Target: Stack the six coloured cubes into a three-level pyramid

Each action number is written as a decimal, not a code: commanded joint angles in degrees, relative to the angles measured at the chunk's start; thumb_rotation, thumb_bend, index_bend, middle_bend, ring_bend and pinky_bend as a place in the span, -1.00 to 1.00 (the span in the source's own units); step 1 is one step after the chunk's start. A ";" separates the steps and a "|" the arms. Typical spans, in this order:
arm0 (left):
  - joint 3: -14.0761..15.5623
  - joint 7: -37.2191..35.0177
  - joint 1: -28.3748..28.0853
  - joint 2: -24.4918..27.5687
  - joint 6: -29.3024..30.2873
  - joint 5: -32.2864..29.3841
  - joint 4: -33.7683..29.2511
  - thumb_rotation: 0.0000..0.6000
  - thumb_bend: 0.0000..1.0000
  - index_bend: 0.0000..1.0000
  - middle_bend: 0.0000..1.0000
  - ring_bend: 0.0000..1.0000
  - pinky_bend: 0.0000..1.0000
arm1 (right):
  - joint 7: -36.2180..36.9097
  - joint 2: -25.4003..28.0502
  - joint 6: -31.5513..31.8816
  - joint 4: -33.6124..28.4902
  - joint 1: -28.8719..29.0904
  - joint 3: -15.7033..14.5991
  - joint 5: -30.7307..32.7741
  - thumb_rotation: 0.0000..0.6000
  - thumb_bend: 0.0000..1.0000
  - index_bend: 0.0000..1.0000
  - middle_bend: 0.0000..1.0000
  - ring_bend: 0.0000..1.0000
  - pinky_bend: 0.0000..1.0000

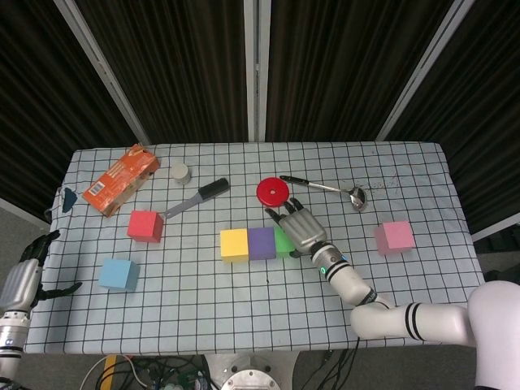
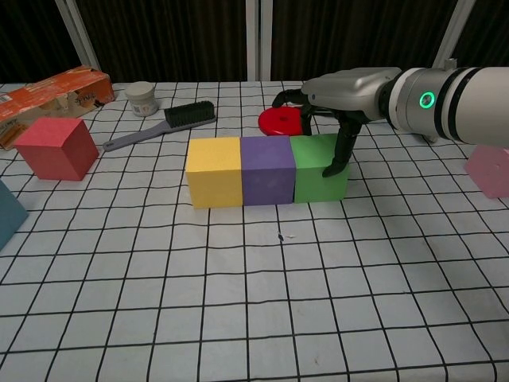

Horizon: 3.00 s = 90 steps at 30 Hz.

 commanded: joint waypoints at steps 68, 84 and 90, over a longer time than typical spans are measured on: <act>0.14 1.01 -0.60 0.19 -1.00 -0.17 -0.61 1.00 -1.00 -0.92 -0.83 -1.00 -0.88 | 3.74 0.27 0.26 0.25 -2.05 0.33 -3.29 1.00 -0.74 -1.00 -0.09 -0.90 -1.00; 0.27 0.58 -0.48 0.02 -1.04 -0.16 -0.14 1.00 -1.00 -0.92 -0.83 -1.00 -0.88 | 2.46 -0.36 0.65 0.39 -1.54 0.30 -2.05 1.00 -0.74 -1.00 -0.10 -0.90 -1.00; 0.23 0.61 -0.53 0.01 -1.07 -0.16 -0.13 1.00 -1.00 -0.92 -0.83 -1.00 -0.88 | 2.53 -0.42 0.48 0.58 -1.48 0.35 -1.92 1.00 -0.74 -1.00 -0.10 -0.90 -1.00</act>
